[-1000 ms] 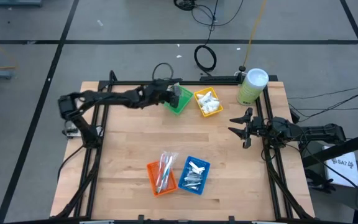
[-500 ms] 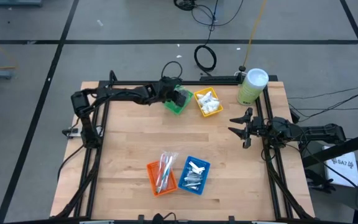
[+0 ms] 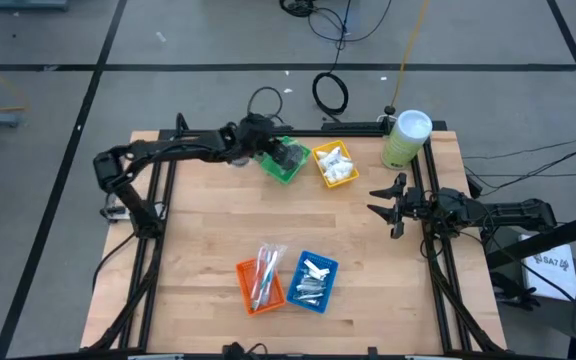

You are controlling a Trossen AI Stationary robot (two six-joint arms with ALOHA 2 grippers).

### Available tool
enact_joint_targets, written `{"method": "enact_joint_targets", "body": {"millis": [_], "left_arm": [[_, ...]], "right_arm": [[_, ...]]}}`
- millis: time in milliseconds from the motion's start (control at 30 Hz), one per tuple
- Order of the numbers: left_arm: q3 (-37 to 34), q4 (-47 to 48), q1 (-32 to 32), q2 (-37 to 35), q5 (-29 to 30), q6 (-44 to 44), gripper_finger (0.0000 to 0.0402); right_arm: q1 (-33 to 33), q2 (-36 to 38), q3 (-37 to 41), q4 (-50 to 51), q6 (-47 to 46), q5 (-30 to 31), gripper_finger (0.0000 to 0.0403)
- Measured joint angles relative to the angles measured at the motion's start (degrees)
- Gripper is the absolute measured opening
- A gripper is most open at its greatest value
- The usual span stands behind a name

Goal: Pick & Place Travel size toiletries
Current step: Put the black hairbrush into the green bin

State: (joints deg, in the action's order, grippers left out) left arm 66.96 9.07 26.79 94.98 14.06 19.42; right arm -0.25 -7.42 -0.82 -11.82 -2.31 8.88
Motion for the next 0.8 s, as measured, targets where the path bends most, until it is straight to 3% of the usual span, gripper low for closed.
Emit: {"method": "enact_joint_targets", "body": {"millis": [133,300,400,533,800], "left_arm": [[0.0,5.1,0.0,-3.2,3.7,1.8,0.019],[0.0,13.3,0.3,-2.7,11.1,8.1,0.0178],[0.0,11.9,0.3,-0.9,6.7,9.8,0.0166],[0.0,2.7,-0.8,2.9,-1.3,9.3,0.0152],[0.0,-5.8,-2.7,13.3,-4.3,9.7,0.0121]], "right_arm": [[0.0,0.0,0.0,0.0,0.0,0.0,0.0175],[0.0,0.0,0.0,0.0,0.0,0.0,0.0177],[0.0,0.0,0.0,0.0,0.0,0.0,0.0175],[0.0,0.0,0.0,0.0,0.0,0.0,0.0174],[0.0,0.0,0.0,0.0,0.0,0.0,0.0176]]}}
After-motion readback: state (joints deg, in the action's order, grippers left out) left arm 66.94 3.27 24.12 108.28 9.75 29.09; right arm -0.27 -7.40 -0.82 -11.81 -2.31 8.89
